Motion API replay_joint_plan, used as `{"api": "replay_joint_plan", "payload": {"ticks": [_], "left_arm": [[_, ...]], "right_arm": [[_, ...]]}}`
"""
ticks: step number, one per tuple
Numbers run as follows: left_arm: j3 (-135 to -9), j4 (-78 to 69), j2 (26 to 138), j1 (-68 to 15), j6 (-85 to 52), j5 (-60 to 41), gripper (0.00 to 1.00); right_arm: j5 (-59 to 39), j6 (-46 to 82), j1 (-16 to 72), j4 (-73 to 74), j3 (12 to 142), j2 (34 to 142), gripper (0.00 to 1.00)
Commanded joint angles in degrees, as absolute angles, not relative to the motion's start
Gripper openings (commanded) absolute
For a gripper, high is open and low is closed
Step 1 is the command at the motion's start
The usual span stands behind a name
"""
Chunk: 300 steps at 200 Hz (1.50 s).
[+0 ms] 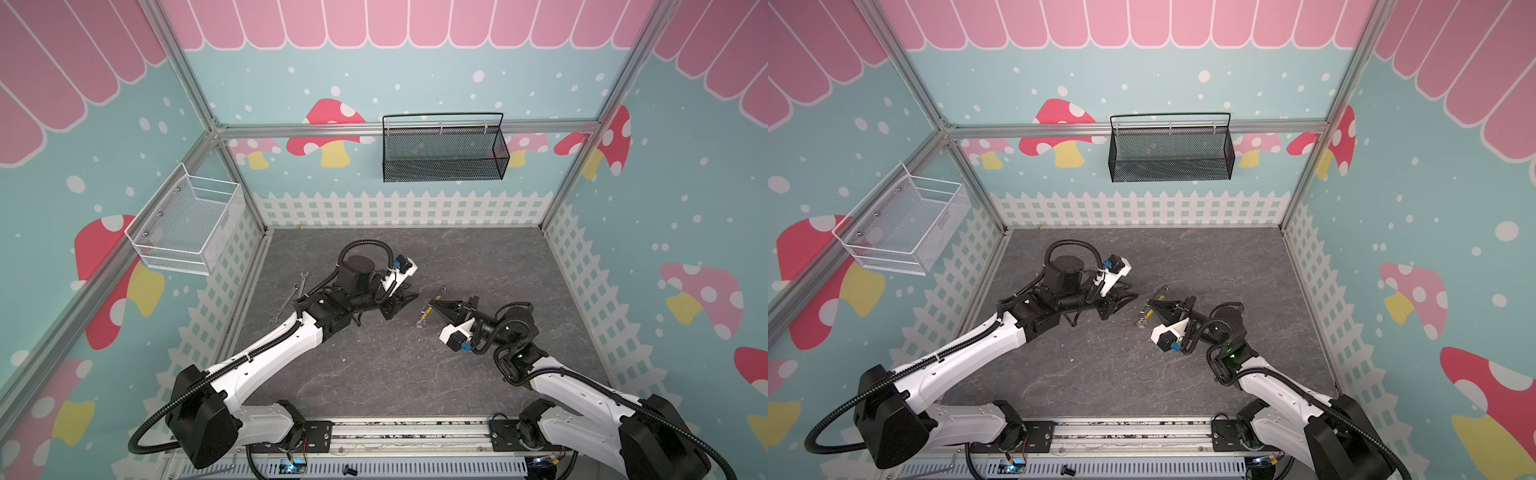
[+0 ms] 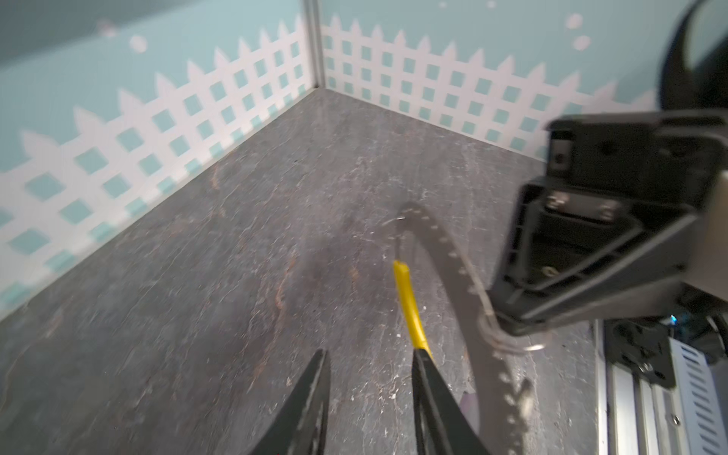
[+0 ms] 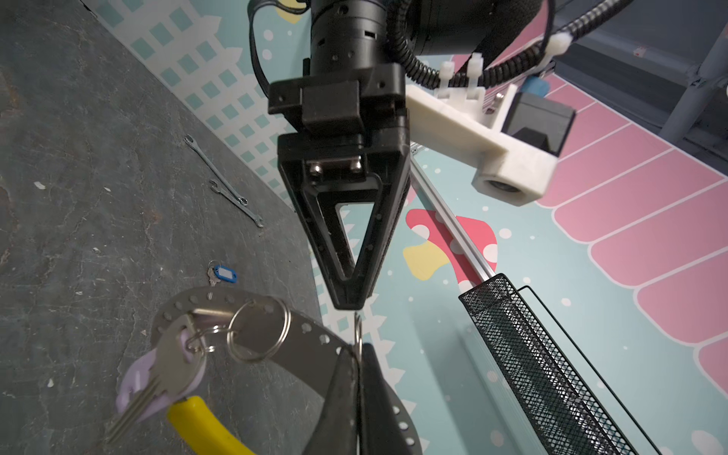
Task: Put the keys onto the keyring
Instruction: 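Move the left gripper over the blue-tagged key on the table, then lower the left gripper and grasp the blue-tagged key by its ring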
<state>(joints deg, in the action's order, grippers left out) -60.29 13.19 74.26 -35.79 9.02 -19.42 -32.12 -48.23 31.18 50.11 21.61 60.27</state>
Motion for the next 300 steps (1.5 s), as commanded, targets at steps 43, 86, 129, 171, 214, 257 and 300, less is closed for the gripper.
{"api": "replay_joint_plan", "payload": {"ticks": [43, 86, 129, 171, 214, 257, 300], "left_arm": [[-60.55, 27.11, 78.91, -17.75, -14.26, -9.32, 0.42], [-59.41, 27.39, 90.72, -8.63, -23.87, -12.75, 0.41], [-59.49, 18.57, 99.00, -7.21, -24.92, -16.11, 0.41], [-60.30, 17.10, 103.15, -7.30, -24.24, -17.37, 0.38], [-60.20, 16.62, 104.63, -7.33, -23.26, -16.20, 0.34], [-60.20, 16.72, 105.64, -7.30, -22.84, -16.43, 0.27], [-60.49, 16.87, 106.30, -7.64, -22.17, -16.10, 0.21]], "right_arm": [[-32.26, -45.82, 31.53, 46.33, 23.97, 61.02, 0.00], [-33.18, -44.70, 31.54, 45.00, 24.08, 61.39, 0.00], [-32.42, -44.14, 31.48, 42.92, 24.08, 59.87, 0.00], [-31.71, -43.93, 31.47, 41.59, 24.08, 59.52, 0.00], [-32.08, -44.38, 31.54, 41.42, 25.18, 61.49, 0.00], [-32.30, -45.16, 31.54, 41.22, 26.08, 63.08, 0.00], [-32.08, -45.41, 31.51, 41.13, 26.28, 63.45, 0.00]]}}
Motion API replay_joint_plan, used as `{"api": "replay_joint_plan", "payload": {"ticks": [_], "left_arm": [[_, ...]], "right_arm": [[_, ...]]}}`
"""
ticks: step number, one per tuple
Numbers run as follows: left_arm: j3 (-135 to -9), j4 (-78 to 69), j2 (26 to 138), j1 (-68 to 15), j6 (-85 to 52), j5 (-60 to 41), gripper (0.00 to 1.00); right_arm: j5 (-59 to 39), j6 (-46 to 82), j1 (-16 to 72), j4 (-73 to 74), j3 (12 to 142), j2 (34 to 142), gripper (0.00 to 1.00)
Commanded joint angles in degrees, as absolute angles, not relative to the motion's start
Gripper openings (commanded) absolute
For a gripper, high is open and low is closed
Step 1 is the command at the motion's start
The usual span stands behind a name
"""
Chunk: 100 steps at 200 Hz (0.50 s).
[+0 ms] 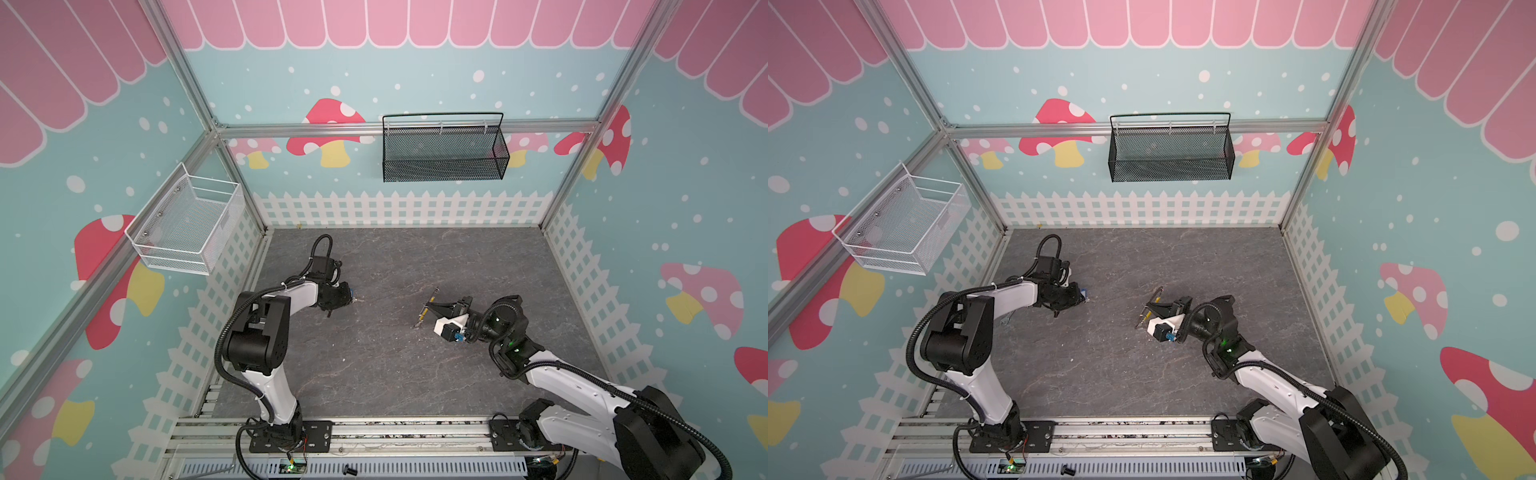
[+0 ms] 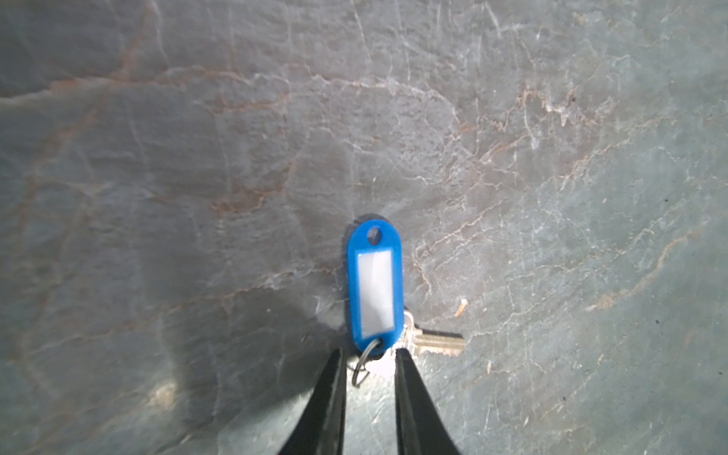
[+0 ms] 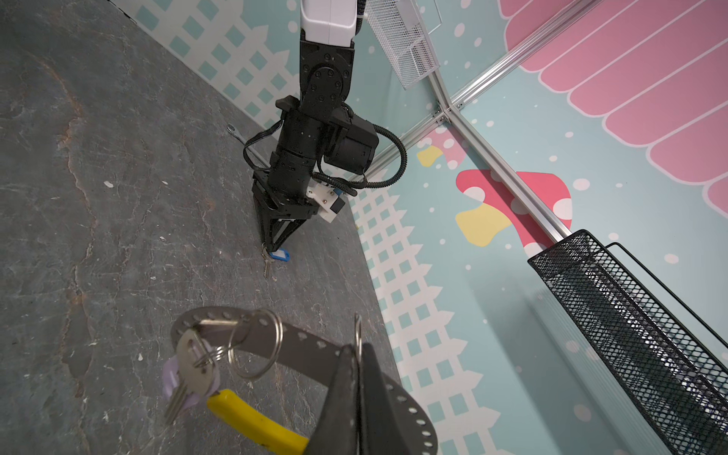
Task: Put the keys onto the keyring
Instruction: 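Lower the left gripper and grasp the blue-tagged key by its ring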
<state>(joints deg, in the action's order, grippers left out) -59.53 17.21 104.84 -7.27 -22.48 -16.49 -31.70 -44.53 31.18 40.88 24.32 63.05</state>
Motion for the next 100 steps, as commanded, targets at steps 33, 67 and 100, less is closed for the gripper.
{"api": "replay_joint_plan", "payload": {"ticks": [33, 67, 100], "left_arm": [[-60.97, 17.35, 106.76, -7.96, -21.65, -15.82, 0.19], [-61.18, 17.78, 107.14, -8.50, -21.11, -15.51, 0.14], [-61.22, 18.26, 107.05, -8.68, -20.37, -14.90, 0.11]], "right_arm": [[-31.80, -45.53, 31.50, 41.03, 26.29, 63.21, 0.00], [-31.73, -45.63, 31.47, 40.78, 26.28, 62.97, 0.00], [-31.62, -45.70, 31.48, 40.65, 26.28, 62.74, 0.00]]}}
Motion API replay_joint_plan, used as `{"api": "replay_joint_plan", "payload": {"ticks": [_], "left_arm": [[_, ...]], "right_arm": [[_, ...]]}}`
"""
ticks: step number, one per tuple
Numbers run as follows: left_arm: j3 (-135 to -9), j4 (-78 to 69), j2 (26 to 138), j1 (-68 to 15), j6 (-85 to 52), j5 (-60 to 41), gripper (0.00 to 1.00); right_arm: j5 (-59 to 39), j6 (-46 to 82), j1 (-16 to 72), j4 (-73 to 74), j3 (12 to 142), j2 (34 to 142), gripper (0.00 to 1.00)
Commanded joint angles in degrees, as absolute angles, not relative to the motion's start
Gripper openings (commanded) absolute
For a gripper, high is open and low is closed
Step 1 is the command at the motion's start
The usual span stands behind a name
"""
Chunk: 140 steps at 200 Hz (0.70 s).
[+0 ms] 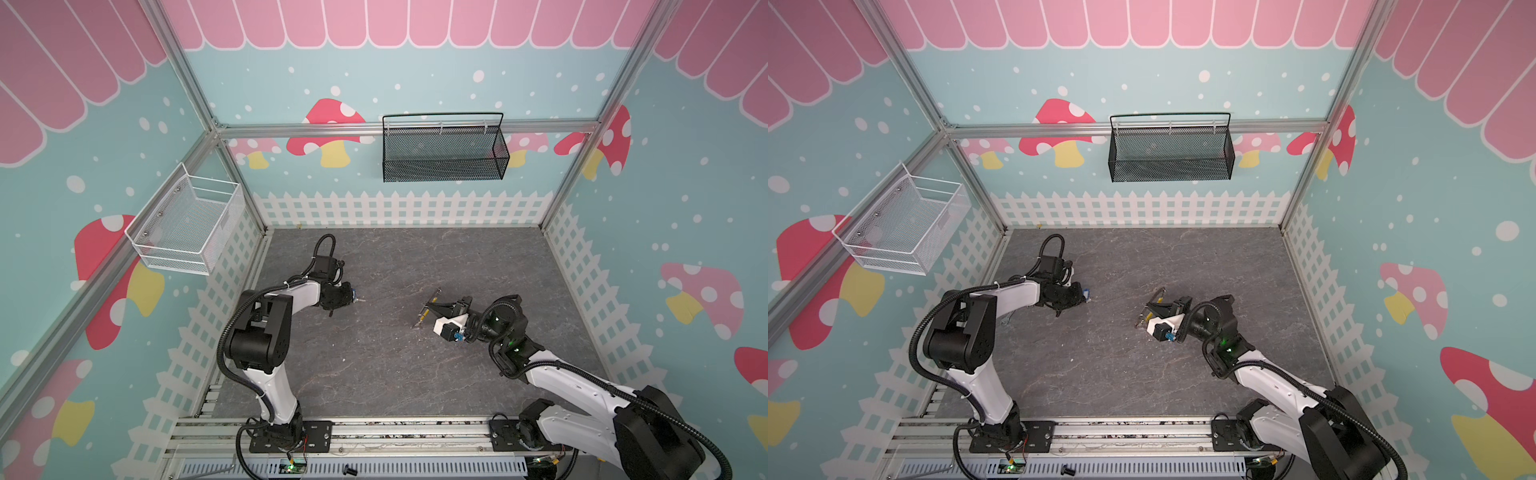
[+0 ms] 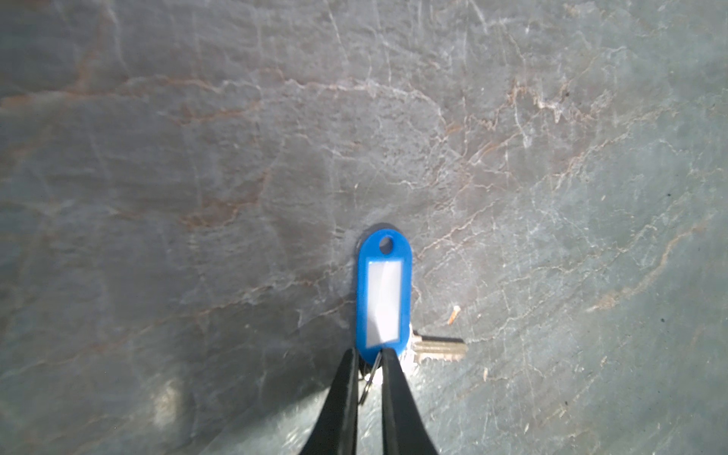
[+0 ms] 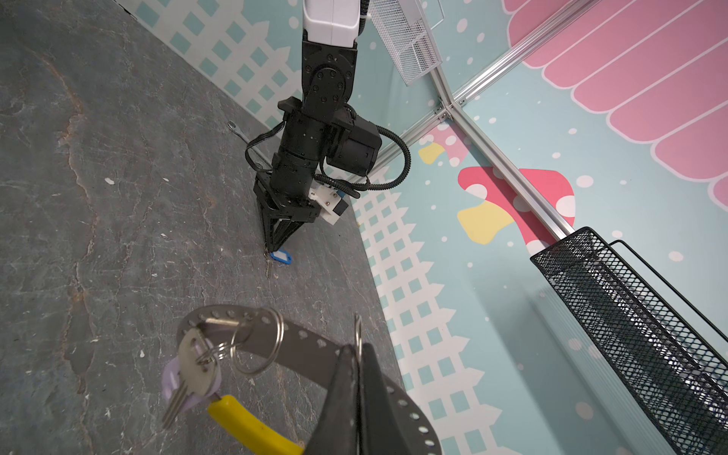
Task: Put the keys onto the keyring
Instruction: 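Lower the left gripper and grasp the blue-tagged key by its ring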
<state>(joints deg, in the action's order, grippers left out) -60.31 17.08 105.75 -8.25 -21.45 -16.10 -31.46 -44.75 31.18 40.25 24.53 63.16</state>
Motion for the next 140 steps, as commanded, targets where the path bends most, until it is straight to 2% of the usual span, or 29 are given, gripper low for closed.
{"api": "replay_joint_plan", "payload": {"ticks": [1, 68, 88, 108, 140], "left_arm": [[-61.20, 18.27, 107.05, -8.69, -20.34, -14.87, 0.11], [-61.33, 18.84, 105.94, -8.78, -19.49, -15.31, 0.07], [-61.17, 18.85, 105.39, -8.79, -19.08, -15.46, 0.12], [-60.70, 18.90, 105.12, -8.96, -18.99, -15.47, 0.23], [-59.94, 18.98, 104.96, -9.14, -19.07, -15.23, 0.24]], "right_arm": [[-31.63, -45.70, 31.47, 40.63, 26.28, 62.70, 0.00], [-31.63, -45.37, 31.52, 40.65, 26.10, 62.66, 0.00], [-31.64, -45.22, 31.48, 40.73, 26.10, 62.73, 0.00], [-31.73, -45.17, 31.55, 40.76, 26.07, 62.75, 0.00], [-31.73, -45.16, 31.49, 40.74, 25.84, 62.52, 0.00]]}}
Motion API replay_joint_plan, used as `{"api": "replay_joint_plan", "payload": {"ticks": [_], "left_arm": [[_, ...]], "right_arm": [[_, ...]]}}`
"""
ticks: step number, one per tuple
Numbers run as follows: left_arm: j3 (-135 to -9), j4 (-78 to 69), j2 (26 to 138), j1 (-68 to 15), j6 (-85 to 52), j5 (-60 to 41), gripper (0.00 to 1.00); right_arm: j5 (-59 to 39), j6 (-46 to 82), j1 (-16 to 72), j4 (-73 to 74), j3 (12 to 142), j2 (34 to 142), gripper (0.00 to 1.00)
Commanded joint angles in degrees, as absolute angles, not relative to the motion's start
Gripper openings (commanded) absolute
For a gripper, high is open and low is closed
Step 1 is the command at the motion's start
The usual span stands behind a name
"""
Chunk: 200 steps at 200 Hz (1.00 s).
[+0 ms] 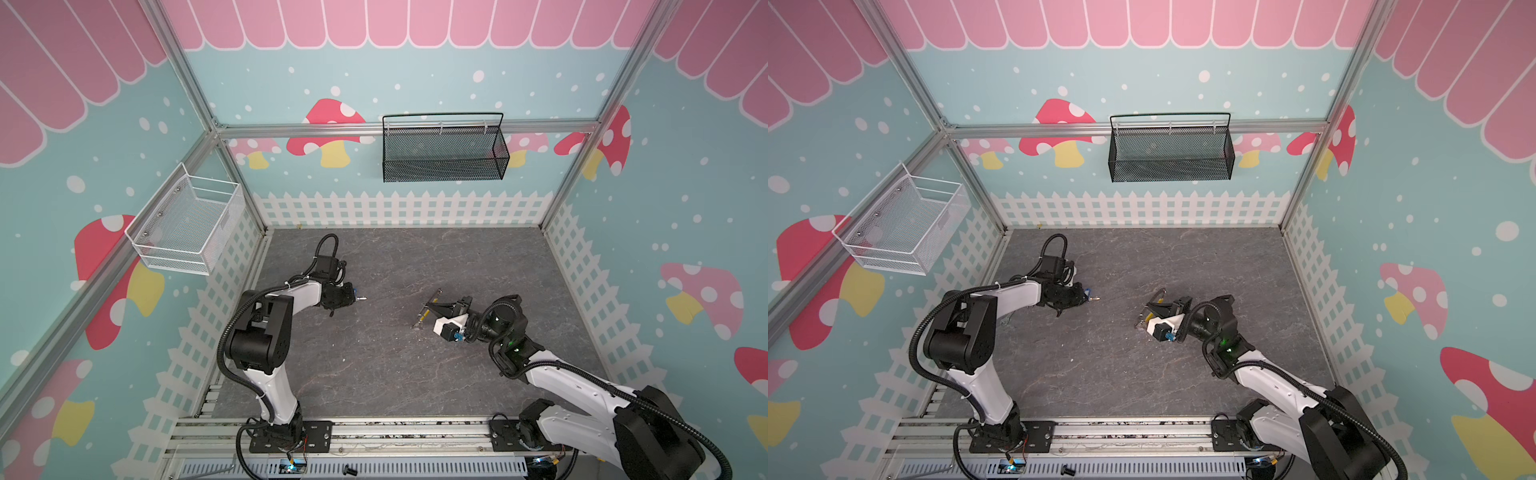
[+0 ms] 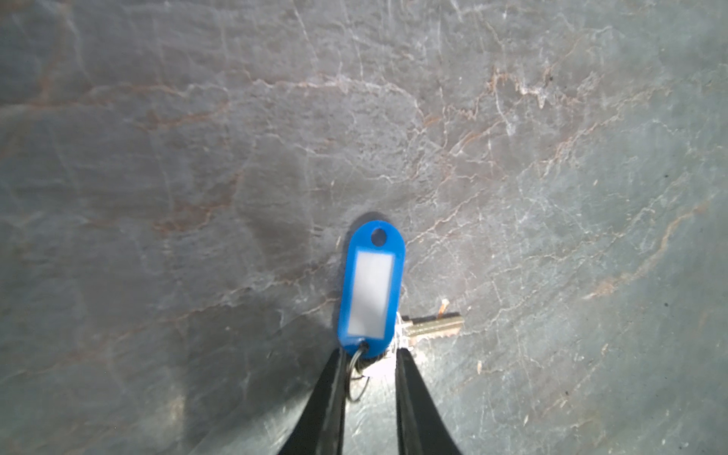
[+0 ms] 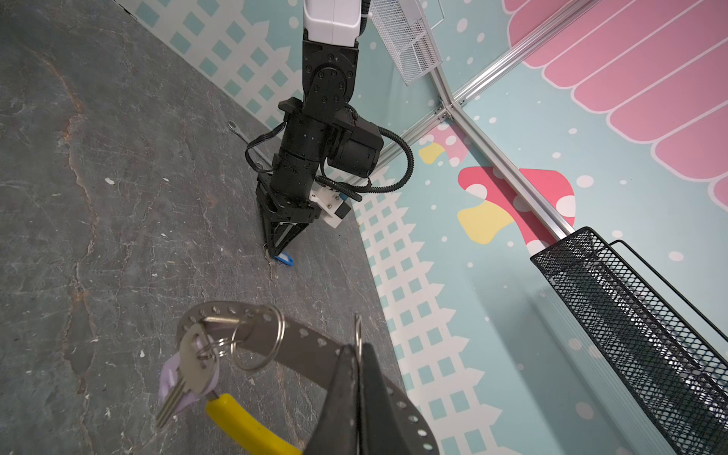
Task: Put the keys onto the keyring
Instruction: 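Lower the left gripper and grasp the blue-tagged key by its ring, then lift the blue-tagged key and carry it toward the plate in the right gripper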
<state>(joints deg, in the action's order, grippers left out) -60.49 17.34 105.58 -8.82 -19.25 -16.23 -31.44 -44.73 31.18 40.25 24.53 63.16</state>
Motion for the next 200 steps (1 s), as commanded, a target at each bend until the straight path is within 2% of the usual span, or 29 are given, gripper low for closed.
{"api": "replay_joint_plan", "payload": {"ticks": [1, 122, 180, 200], "left_arm": [[-59.94, 18.98, 104.95, -9.23, -19.07, -15.26, 0.24], [-59.06, 19.34, 104.43, -10.28, -19.45, -13.54, 0.09], [-58.57, 19.34, 103.80, -10.71, -19.27, -13.61, 0.13], [-58.38, 19.35, 103.80, -10.90, -18.93, -13.66, 0.11]], "right_arm": [[-31.73, -45.17, 31.48, 40.76, 25.84, 62.51, 0.00], [-31.03, -45.79, 31.50, 40.57, 25.59, 62.49, 0.00], [-30.89, -45.97, 31.50, 40.51, 25.58, 62.75, 0.00], [-30.78, -45.91, 31.54, 40.52, 25.49, 62.75, 0.00]]}}
